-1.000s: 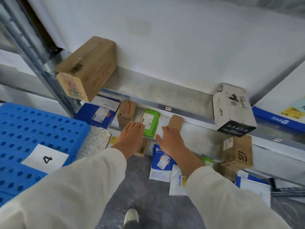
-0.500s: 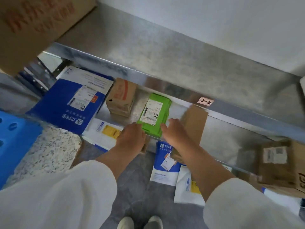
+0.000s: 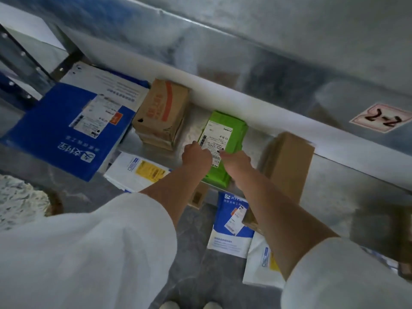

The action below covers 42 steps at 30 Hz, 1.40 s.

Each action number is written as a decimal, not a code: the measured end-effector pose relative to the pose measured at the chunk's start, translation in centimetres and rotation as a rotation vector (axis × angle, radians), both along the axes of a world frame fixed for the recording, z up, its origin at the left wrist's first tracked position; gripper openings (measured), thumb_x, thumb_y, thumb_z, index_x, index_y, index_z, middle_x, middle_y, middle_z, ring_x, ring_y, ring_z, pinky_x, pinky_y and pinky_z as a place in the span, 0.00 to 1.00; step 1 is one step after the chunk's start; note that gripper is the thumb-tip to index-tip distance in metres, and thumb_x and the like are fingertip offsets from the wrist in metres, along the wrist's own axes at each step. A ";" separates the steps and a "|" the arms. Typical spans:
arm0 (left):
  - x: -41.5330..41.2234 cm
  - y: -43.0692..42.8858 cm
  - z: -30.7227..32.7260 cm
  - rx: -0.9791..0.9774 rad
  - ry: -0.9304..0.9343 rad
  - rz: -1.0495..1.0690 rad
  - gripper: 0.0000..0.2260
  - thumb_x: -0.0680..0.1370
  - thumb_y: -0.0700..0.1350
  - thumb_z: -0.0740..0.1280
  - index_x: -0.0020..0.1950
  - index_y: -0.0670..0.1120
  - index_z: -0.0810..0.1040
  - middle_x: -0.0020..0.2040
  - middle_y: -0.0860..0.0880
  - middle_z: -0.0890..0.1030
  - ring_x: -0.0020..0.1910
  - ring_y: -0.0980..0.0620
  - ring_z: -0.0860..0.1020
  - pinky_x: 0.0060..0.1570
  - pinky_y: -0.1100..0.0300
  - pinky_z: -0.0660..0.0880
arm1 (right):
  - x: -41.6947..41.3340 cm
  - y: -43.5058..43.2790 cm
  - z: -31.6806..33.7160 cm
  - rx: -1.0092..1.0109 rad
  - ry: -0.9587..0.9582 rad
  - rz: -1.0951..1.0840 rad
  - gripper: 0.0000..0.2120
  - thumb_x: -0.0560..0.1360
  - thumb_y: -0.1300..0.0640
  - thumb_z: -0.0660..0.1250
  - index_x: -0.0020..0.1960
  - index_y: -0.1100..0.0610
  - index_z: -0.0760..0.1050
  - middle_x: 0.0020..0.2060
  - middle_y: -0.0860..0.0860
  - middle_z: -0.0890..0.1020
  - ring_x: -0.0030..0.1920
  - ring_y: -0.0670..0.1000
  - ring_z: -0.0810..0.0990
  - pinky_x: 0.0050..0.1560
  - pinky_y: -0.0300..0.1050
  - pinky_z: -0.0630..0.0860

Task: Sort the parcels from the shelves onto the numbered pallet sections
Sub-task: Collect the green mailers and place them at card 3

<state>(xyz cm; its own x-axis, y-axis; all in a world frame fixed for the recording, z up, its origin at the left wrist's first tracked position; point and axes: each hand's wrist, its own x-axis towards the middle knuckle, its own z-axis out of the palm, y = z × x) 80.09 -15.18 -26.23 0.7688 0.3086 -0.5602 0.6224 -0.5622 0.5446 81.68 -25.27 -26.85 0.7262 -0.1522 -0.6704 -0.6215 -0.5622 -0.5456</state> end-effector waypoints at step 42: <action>-27.4 1.9 20.9 -0.480 -0.360 0.832 0.06 0.74 0.47 0.73 0.50 0.49 0.83 0.43 0.53 0.85 0.45 0.54 0.83 0.46 0.59 0.79 | -20.2 -2.2 24.0 0.401 0.006 0.258 0.19 0.76 0.57 0.69 0.66 0.57 0.73 0.60 0.54 0.81 0.58 0.55 0.80 0.63 0.59 0.74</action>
